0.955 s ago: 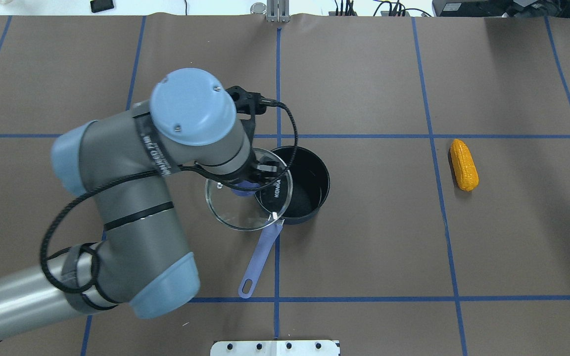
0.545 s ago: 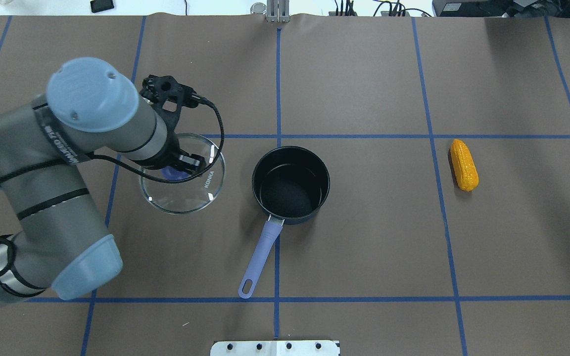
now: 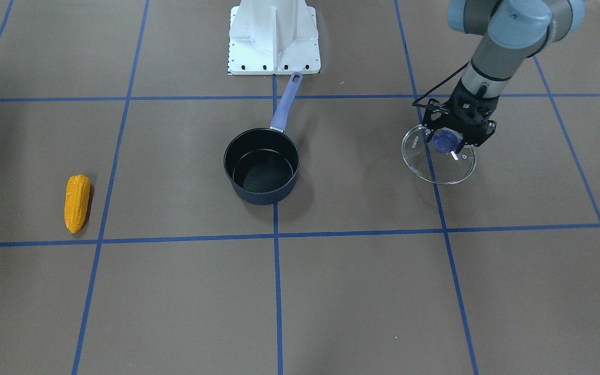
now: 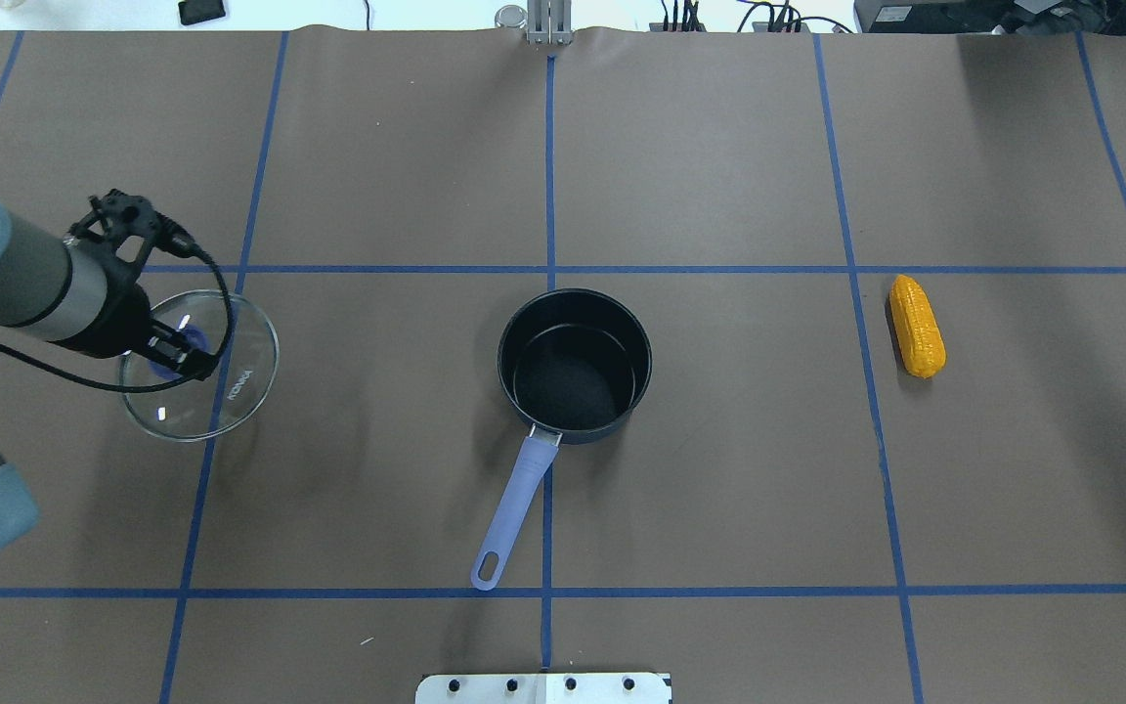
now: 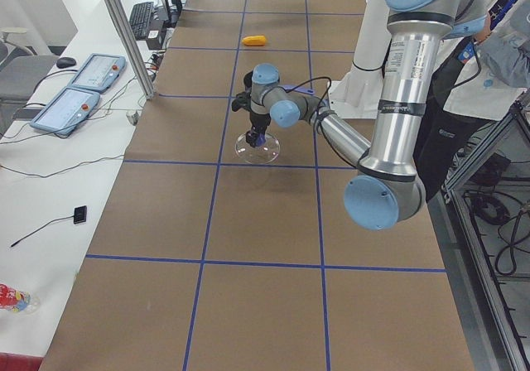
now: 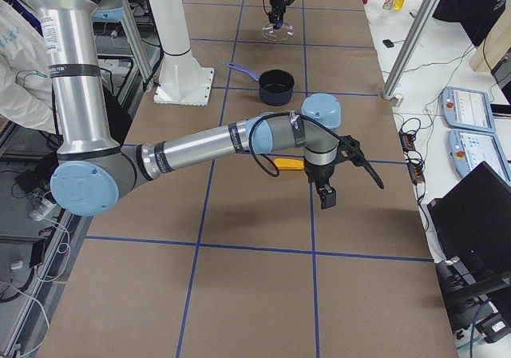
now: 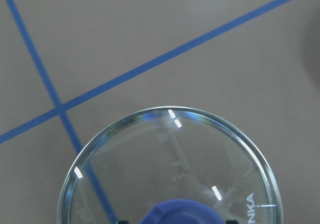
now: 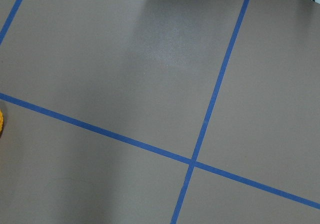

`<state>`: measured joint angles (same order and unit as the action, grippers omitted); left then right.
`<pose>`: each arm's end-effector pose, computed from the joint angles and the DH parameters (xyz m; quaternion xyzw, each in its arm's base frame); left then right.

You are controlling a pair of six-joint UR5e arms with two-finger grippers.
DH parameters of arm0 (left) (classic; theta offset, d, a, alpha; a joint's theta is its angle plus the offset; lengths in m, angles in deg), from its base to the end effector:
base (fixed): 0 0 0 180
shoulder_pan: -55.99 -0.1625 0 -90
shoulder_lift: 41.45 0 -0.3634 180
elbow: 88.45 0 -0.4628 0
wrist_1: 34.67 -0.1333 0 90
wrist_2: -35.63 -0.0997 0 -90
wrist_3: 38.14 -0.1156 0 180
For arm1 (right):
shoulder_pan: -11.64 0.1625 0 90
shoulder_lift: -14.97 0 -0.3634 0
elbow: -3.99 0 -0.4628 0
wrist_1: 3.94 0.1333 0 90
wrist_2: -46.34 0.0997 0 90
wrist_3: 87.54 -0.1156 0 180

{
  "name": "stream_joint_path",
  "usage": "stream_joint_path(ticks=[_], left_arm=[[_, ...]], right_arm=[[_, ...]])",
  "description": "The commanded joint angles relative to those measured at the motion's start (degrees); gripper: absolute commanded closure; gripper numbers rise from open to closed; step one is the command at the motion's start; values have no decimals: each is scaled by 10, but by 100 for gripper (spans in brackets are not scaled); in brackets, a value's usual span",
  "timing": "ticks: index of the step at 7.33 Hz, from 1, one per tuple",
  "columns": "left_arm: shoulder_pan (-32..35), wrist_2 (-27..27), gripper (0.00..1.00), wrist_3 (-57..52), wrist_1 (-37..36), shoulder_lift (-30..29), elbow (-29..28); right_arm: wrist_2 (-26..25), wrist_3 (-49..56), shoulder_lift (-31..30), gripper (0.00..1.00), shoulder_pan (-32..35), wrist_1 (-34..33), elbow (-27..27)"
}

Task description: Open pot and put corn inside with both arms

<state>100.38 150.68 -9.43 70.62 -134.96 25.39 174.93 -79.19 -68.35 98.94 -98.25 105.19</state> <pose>0.3537 -0.4643 0.3221 0.1608 0.3754 0.2116 0.8879 0.0328 -0.6031 0.4458 0.1275 -0.3222 -0.1291 0.9291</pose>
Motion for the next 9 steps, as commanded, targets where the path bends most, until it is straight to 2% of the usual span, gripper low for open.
stream_joint_path(ticks=[1,3,4,5,7,9], left_arm=[[4,28,76,-13,140,114,-21],[5,33,74,-13,262,164,-75],[5,37,73,-13,276,171,-83],[4,39,58,-12,275,171,-84],[4,32,4,-11,276,169,-87],[5,32,2,-6,279,171,-86]], right_arm=[[0,1,0,0,0,0,0],[0,0,-1,0,0,0,0],[-1,0,-1,0,0,0,0],[-1,0,-1,0,0,0,0],[-1,0,-2,0,0,0,0],[3,0,-2,0,-1,0,0]])
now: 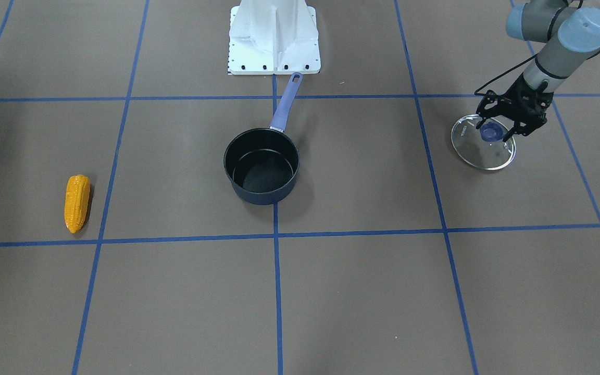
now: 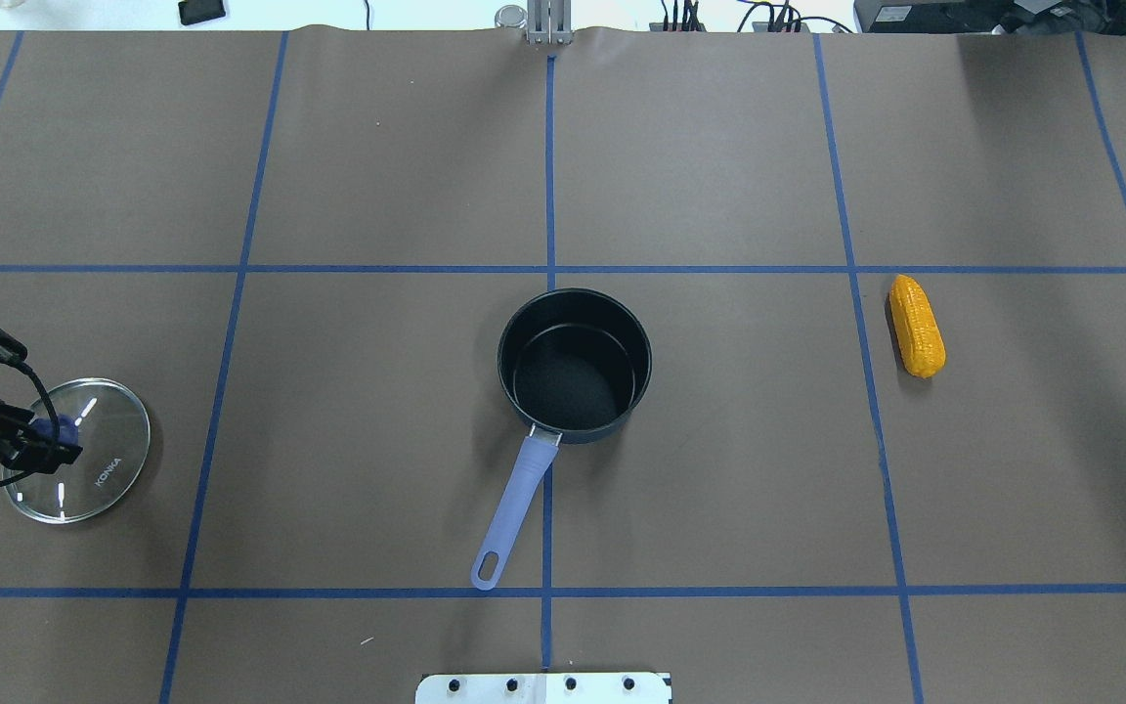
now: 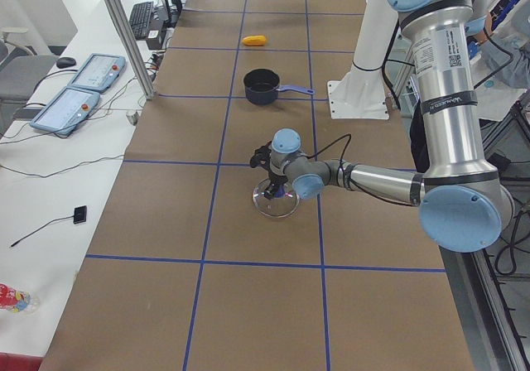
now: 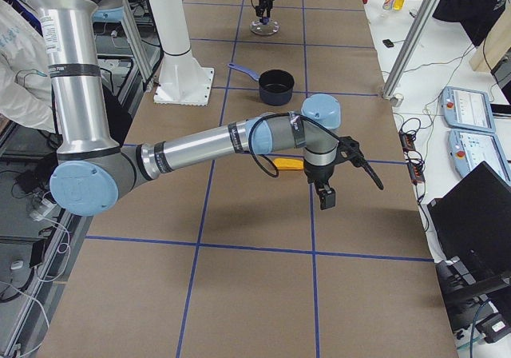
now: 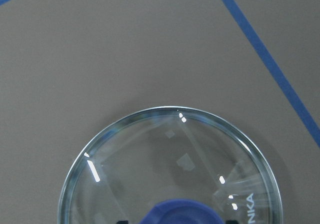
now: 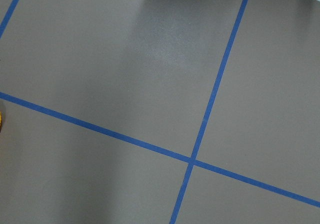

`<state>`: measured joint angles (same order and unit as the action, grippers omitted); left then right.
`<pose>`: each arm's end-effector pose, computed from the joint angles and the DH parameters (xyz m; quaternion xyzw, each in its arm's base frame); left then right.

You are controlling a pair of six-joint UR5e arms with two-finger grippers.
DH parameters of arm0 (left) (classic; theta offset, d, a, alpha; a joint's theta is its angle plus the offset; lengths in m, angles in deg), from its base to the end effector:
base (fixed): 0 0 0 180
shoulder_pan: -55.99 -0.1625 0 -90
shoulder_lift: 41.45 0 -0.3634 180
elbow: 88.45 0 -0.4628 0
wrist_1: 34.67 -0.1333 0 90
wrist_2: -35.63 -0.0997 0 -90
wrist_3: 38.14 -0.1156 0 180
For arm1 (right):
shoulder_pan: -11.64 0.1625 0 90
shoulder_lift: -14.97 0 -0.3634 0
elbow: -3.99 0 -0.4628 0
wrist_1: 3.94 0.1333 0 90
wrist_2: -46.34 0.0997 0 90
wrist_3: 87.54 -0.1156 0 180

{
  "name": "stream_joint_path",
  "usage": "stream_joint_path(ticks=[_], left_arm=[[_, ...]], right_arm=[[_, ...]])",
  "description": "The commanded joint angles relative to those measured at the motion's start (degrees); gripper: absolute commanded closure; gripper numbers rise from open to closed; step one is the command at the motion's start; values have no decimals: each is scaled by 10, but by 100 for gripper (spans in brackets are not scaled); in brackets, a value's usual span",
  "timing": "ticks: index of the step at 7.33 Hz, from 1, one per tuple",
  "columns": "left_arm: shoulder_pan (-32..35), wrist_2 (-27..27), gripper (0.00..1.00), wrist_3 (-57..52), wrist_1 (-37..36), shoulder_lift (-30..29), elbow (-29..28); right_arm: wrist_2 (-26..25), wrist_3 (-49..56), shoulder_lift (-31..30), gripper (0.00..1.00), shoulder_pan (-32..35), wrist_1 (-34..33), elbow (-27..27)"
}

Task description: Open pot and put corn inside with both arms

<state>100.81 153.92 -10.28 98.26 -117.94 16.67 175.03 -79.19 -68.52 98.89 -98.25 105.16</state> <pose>0.3136 -0.4224 0.5055 0.1607 0.4004 0.2267 0.8732 0.0322 -0.6022 0.4477 0.1258 -0.3232 -0.1290 0.9290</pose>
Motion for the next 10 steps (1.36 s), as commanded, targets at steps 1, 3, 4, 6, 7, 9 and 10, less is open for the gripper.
stream_joint_path(ticks=[1,3,4,6,7,9,10], left_arm=[[13,2,2,2,2,-2,2],[105,41,2,-9,-40,-10,1],[168,71,2,-84,-97,-26,1],[312,107,2,-271,-291,-91,1],[372,107,2,-346,-352,-95,0],[413,108,2,-379,-410,-99,-61],[441,113,2,-383,-399,-96,-66]], right_arm=[[2,0,0,0,-1,0,1],[2,-2,0,0,-3,-1,2],[4,-14,0,0,-8,-1,3],[17,-75,2,0,-36,1,15],[17,-110,2,0,-58,1,31],[18,-192,-2,0,-102,1,80],[14,-236,-2,0,-136,1,92]])
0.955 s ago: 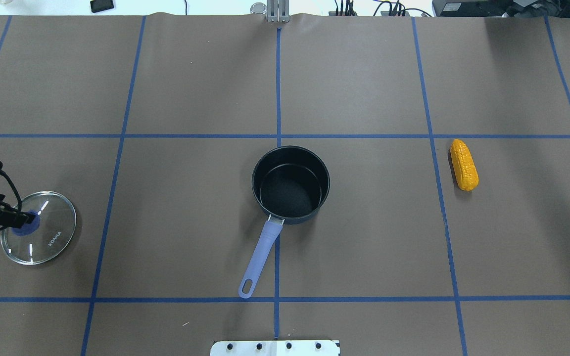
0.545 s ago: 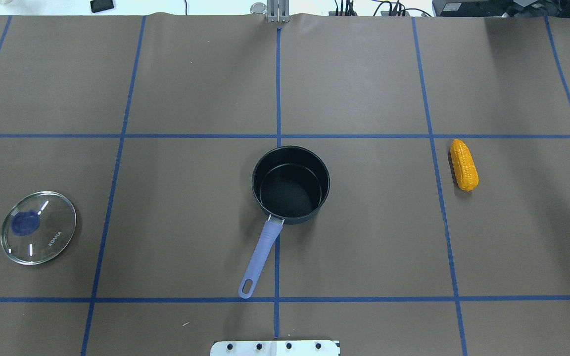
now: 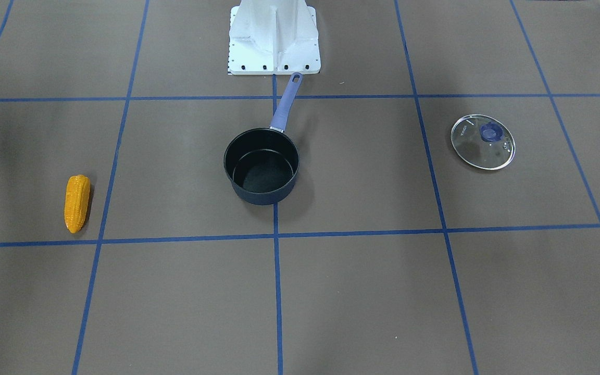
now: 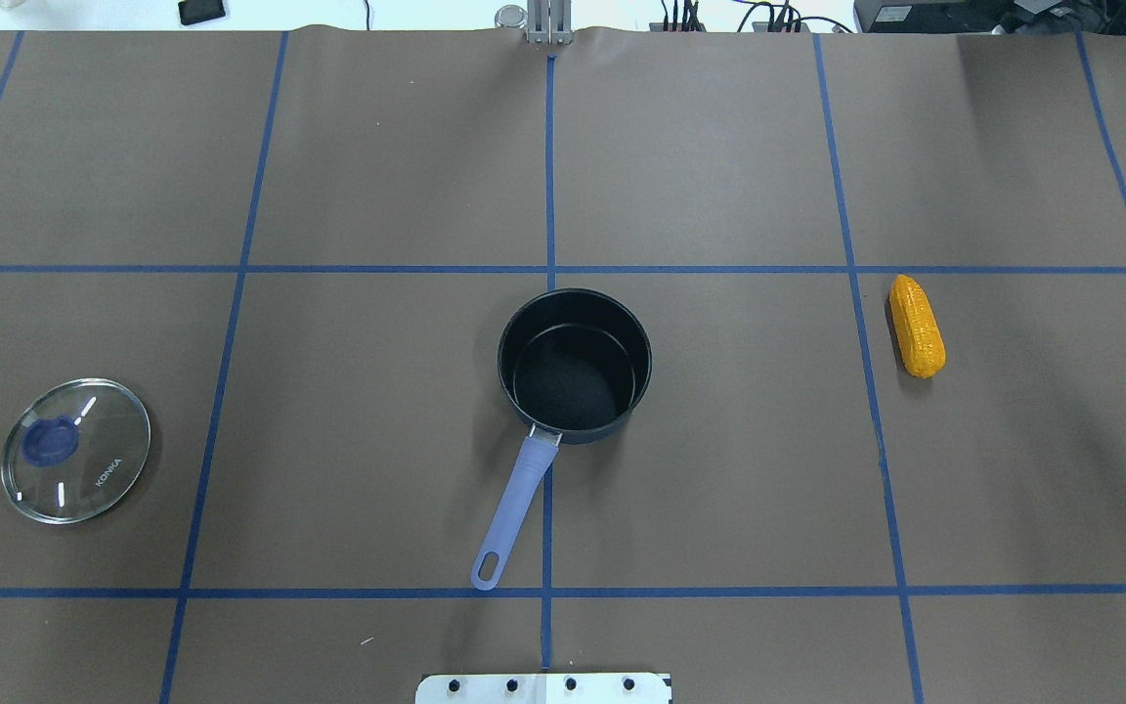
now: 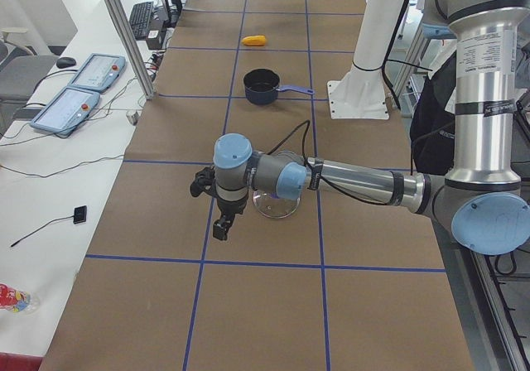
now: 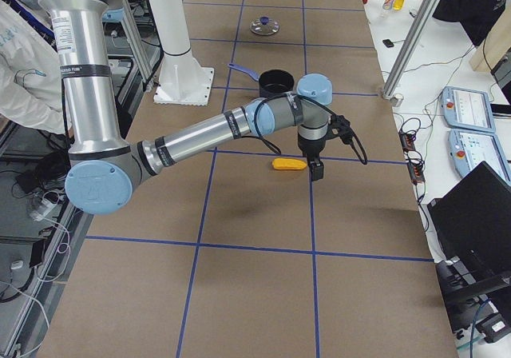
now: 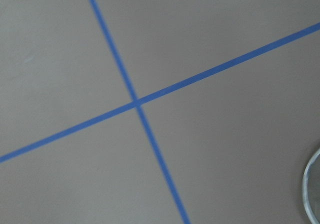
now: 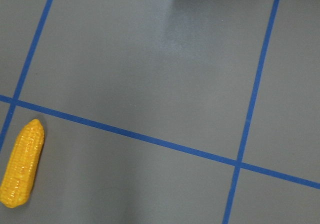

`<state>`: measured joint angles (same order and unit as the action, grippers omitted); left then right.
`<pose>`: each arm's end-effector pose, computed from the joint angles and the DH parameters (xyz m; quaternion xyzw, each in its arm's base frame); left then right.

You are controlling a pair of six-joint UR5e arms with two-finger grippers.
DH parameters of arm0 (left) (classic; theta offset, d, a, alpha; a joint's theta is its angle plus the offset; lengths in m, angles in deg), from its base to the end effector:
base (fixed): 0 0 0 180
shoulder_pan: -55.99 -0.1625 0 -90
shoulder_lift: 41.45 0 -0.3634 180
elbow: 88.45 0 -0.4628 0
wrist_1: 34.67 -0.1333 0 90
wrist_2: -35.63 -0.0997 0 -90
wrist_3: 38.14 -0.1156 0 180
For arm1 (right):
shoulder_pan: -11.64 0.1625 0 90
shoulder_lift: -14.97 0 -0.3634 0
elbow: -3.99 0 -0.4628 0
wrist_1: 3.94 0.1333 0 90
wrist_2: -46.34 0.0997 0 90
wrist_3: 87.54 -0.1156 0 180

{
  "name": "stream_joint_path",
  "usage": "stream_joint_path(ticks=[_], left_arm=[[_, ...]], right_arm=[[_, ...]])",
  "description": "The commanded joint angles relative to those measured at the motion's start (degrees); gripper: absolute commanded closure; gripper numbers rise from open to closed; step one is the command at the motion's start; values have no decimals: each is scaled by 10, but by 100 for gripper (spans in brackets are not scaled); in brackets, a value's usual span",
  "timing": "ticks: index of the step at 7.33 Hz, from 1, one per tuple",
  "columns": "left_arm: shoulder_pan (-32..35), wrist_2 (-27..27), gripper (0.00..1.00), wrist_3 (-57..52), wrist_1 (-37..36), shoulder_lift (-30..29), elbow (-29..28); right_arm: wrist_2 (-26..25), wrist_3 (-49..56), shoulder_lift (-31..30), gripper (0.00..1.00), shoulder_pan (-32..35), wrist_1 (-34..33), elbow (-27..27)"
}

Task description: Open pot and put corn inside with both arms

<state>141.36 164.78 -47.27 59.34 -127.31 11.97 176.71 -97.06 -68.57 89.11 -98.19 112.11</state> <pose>-0.0159 -0.5510 0.5447 0.0975 0.3301 0.1422 0.9281 -0.0701 -0.5846 0.3790 0.0976 -0.3650 -0.0851 0.9219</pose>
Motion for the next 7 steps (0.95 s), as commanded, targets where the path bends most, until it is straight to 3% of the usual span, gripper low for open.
stream_joint_path(ticks=[1,3,5,7], left_arm=[[43,23,2,-8,-19,-1,-25],[43,27,2,-8,-18,-1,-28],[42,27,2,-8,-17,-2,-29],[43,27,2,-8,-12,2,-29]], right_arm=[[-15,-96,-6,0,-69,22,24],[-77,-273,-80,0,-167,225,18],[-187,-373,-51,0,-269,267,-19],[-200,-376,20,0,-288,267,-97]])
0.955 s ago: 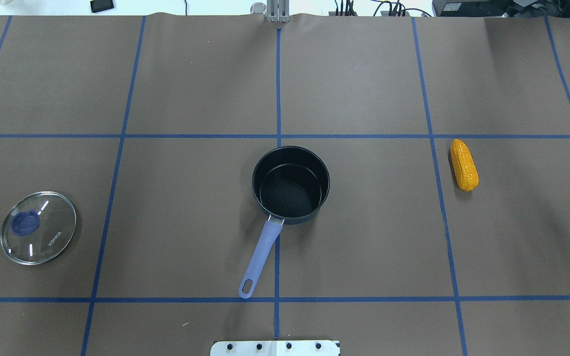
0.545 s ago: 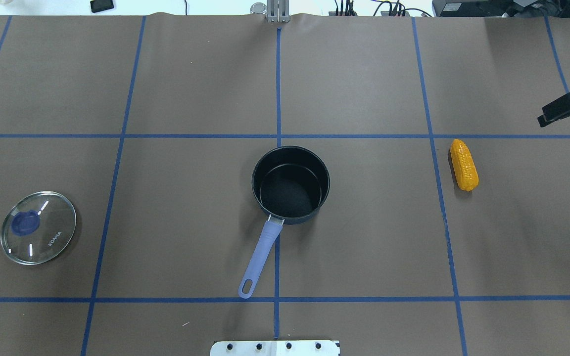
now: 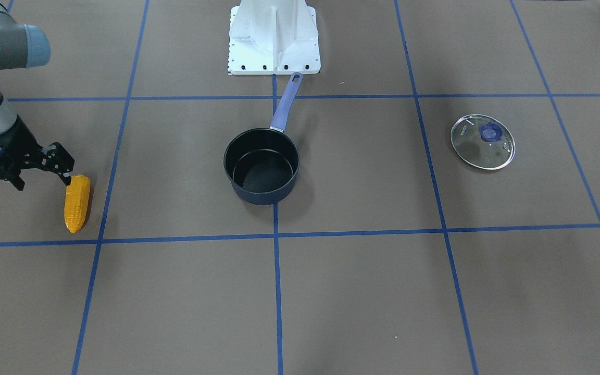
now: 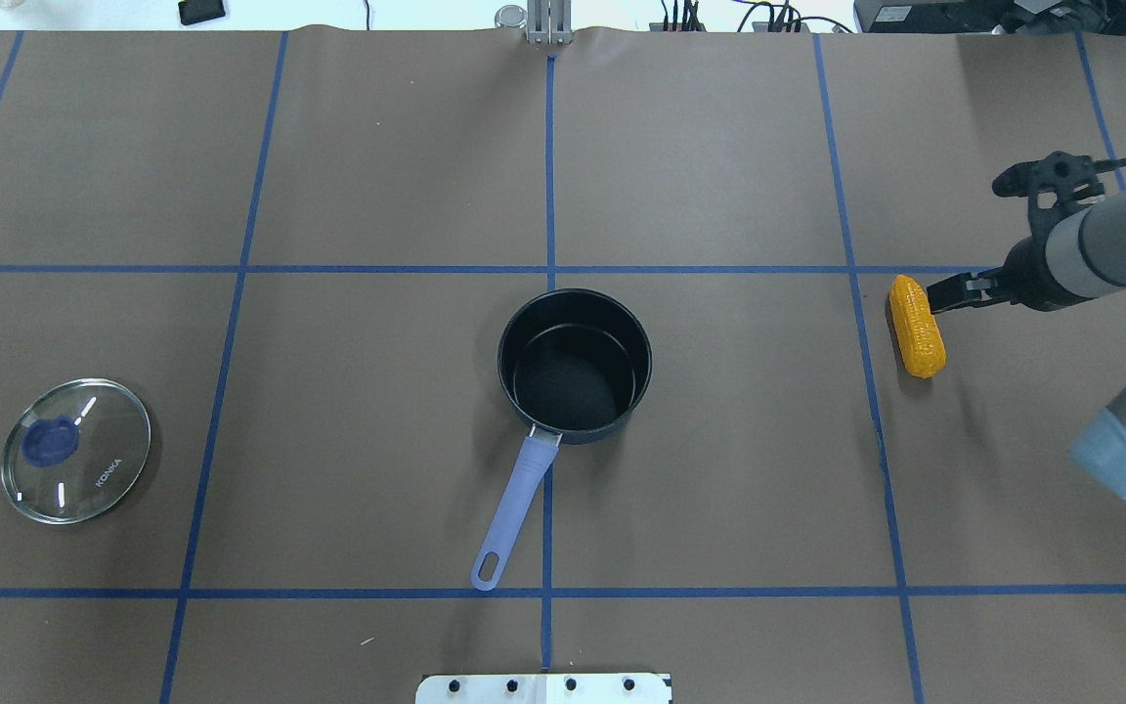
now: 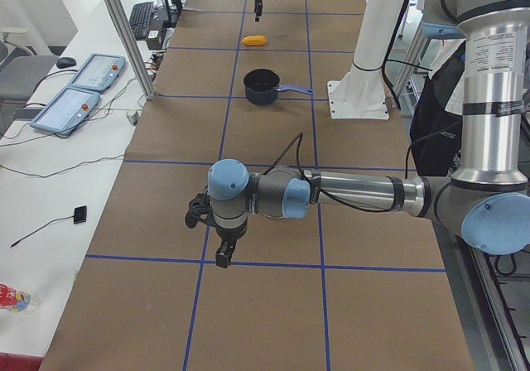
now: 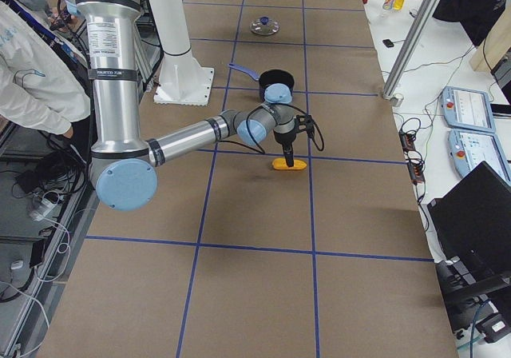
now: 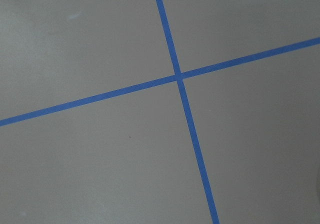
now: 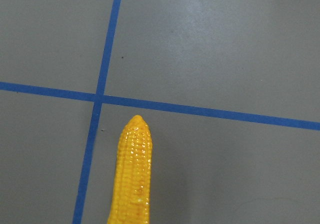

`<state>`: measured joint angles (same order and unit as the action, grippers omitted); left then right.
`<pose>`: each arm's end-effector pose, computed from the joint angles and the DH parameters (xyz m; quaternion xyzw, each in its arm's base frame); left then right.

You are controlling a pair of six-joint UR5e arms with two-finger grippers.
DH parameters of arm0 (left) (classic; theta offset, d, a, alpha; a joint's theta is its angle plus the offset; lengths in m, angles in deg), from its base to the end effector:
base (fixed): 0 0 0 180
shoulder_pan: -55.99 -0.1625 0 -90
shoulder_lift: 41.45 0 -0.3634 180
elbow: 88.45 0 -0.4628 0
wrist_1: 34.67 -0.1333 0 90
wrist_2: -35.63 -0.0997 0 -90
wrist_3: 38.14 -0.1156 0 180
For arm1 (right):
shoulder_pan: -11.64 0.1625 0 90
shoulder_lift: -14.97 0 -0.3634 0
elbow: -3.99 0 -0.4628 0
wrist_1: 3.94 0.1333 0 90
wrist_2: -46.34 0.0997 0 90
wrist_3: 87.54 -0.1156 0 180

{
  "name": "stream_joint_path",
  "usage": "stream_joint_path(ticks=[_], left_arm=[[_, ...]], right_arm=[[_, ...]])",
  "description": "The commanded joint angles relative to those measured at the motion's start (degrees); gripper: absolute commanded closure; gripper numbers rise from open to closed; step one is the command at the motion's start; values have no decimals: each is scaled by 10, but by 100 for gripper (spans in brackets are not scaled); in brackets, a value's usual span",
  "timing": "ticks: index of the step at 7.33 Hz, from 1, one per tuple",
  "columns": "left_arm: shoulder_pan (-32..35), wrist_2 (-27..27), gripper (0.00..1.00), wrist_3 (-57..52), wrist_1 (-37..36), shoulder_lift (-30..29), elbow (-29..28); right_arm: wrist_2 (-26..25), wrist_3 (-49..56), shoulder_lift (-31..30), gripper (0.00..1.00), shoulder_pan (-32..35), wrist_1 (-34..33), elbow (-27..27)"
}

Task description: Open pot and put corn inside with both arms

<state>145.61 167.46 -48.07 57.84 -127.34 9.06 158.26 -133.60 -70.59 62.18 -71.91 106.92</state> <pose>-0.0526 -0.5443 0.5729 0.0777 0.3513 0.1021 0.9274 -0.3212 -0.5321 0.4062 0.1215 -0.3561 -0.0108 0.9265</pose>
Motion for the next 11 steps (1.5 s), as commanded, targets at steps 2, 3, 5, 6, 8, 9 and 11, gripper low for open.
stream_joint_path(ticks=[2,3,5,6,8,9,11], left_arm=[[-1,0,2,0,3,3,0],[-1,0,2,0,4,3,-5],[-1,1,2,0,6,3,-6],[-1,1,2,0,6,3,-6],[-1,1,2,0,6,2,-6],[-1,1,2,0,6,2,-5],[-1,1,2,0,6,2,-5]], right_arm=[[-20,-11,40,0,-27,5,-47],[-31,-22,38,0,-32,5,-47],[-46,-25,34,11,-46,5,-51],[-53,-29,32,11,-51,18,-54],[-53,-43,23,18,-55,115,-104],[-54,-44,23,33,-56,121,-113],[-48,-43,27,100,-55,121,-94]])
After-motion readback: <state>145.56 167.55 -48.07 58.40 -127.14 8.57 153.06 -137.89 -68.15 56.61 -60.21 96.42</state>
